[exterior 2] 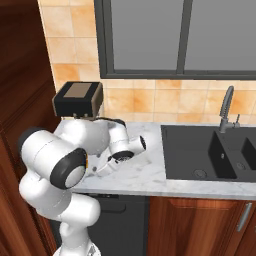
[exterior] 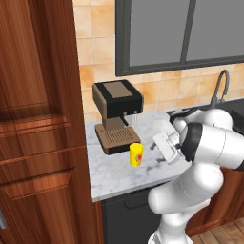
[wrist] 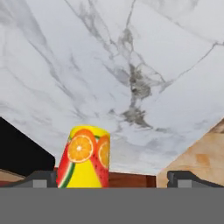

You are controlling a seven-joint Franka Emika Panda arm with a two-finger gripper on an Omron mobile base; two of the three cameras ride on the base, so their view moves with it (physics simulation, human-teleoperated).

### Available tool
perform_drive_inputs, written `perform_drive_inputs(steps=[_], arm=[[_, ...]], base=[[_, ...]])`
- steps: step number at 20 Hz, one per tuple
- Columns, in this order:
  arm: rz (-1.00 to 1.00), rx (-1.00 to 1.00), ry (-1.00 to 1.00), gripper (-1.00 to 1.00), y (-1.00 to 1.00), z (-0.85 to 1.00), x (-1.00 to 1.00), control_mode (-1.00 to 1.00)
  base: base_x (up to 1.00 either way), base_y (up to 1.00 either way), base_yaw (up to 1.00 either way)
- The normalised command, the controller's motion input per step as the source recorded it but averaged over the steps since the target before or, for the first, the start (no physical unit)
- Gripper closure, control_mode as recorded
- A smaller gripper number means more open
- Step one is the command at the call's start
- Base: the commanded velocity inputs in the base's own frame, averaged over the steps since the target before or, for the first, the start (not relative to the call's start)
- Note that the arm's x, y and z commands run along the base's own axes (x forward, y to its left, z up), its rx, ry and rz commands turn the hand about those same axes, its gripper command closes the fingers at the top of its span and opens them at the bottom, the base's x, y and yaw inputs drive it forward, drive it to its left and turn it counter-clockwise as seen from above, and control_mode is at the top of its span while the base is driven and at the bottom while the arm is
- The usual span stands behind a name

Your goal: Move the cup from next to the sink to the open cabinet. Then, move the bowl with the avocado to the fridge to clear the area for faucet cleaning.

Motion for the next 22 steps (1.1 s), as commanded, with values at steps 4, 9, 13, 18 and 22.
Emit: perform_drive_inputs(steps=[4,9,13,18,22], arm=[[0.0,0.15,0.13,-1.0,0.0,-0.03,0.47,-1.0],[0.04,0.25,0.41,-1.0,0.03,-0.11,0.14,-1.0],[0.0,0.1,0.05,-1.0,0.04,-0.02,0.0,-1.0],[0.0,0.0,0.0,-1.0,0.11,-0.09,0.0,-1.0],[0.0,0.0,-0.01,-1.0,0.43,0.0,0.01,-1.0]], base=[[0.0,0.0,0.0],[0.0,0.0,0.0],[0.0,0.0,0.0],[0.0,0.0,0.0],[0.0,0.0,0.0]])
